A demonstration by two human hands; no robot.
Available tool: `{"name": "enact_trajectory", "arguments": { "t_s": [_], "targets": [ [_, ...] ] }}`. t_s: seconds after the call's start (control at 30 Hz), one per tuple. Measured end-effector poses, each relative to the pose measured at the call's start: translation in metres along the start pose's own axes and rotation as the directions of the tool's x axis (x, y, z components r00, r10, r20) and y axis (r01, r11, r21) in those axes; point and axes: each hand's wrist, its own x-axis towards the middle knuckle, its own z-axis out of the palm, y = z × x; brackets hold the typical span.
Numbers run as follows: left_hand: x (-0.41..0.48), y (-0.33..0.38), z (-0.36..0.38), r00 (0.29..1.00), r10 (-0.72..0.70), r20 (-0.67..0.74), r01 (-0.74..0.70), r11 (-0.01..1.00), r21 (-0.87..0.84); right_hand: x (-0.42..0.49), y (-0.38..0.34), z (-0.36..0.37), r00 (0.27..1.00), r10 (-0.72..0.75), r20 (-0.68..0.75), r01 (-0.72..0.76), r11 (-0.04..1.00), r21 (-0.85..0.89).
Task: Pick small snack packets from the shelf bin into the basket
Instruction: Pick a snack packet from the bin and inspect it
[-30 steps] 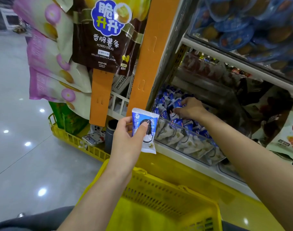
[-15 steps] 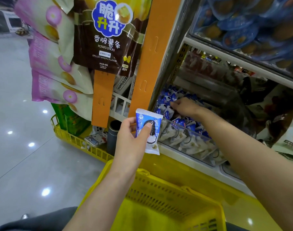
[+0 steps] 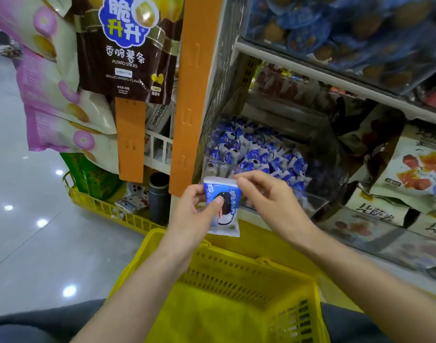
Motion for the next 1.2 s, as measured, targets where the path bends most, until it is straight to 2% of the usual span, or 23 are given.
{"name": "enact_trajectory", "arguments": {
  "t_s": [0.1,0.23,0.37,0.47,0.53,0.6,0.67,0.73,0.8,0.87,0.9,0.97,1.07,1.13,1.2],
  "targets": [
    [-0.007,-0.007,0.004,0.996,-0.027,0.086,0.023,0.998,0.053,-0.015,0.01,-0.002,0.995,0.097,0.017,-0.097,0.993,0.062],
    [-0.014,-0.015,0.009,0.98,-0.048,0.194,0.016,0.986,0.163,-0.03,0.023,-0.003,0.978,0.201,0.053,-0.208,0.951,0.229],
    [-0.018,-0.022,0.014,0.98,-0.004,0.197,-0.031,0.984,0.175,-0.041,0.037,0.001,0.965,0.253,0.07,-0.261,0.9,0.348],
    [-0.019,-0.028,0.015,0.984,0.017,0.179,-0.06,0.97,0.237,-0.046,0.043,0.004,0.966,0.232,0.118,-0.258,0.903,0.344],
    [-0.019,-0.03,0.017,0.985,0.008,0.172,-0.055,0.962,0.268,-0.048,0.047,0.006,0.984,0.159,0.074,-0.172,0.958,0.228],
    [-0.019,-0.033,0.018,0.986,-0.015,0.168,-0.035,0.957,0.289,-0.051,0.051,0.005,1.0,-0.002,0.009,0.003,0.998,-0.07],
    [-0.02,-0.035,0.02,0.984,-0.037,0.172,-0.014,0.957,0.291,-0.055,0.054,0.002,0.981,-0.192,0.027,0.19,0.922,-0.337],
    [-0.02,-0.035,0.022,0.982,-0.064,0.177,0.014,0.963,0.268,-0.057,0.055,0.0,0.964,-0.264,0.037,0.255,0.875,-0.411],
    [-0.02,-0.034,0.023,0.976,-0.101,0.191,0.058,0.974,0.219,-0.057,0.056,0.0,0.976,-0.217,-0.028,0.197,0.927,-0.32],
    [-0.021,-0.033,0.022,0.967,-0.146,0.208,0.104,0.974,0.201,-0.053,0.057,-0.001,0.988,-0.057,-0.144,0.044,0.995,-0.094],
    [-0.021,-0.033,0.022,0.963,-0.168,0.212,0.126,0.972,0.199,-0.05,0.058,-0.002,0.981,0.053,-0.184,-0.044,0.998,0.053],
    [-0.022,-0.034,0.021,0.965,-0.173,0.195,0.143,0.977,0.161,-0.044,0.058,-0.005,0.948,0.252,-0.195,-0.181,0.93,0.321],
    [-0.02,-0.033,0.018,0.988,-0.103,0.119,0.089,0.989,0.116,-0.044,0.059,-0.007,0.912,0.405,-0.073,-0.304,0.783,0.543],
    [-0.017,-0.033,0.014,0.997,-0.056,0.051,0.052,0.995,0.084,-0.047,0.059,-0.004,0.903,0.426,0.046,-0.377,0.739,0.558],
    [-0.014,-0.033,0.012,1.0,-0.023,-0.011,0.024,0.996,0.082,-0.048,0.059,-0.001,0.9,0.411,0.145,-0.424,0.748,0.511]
  ]
}}
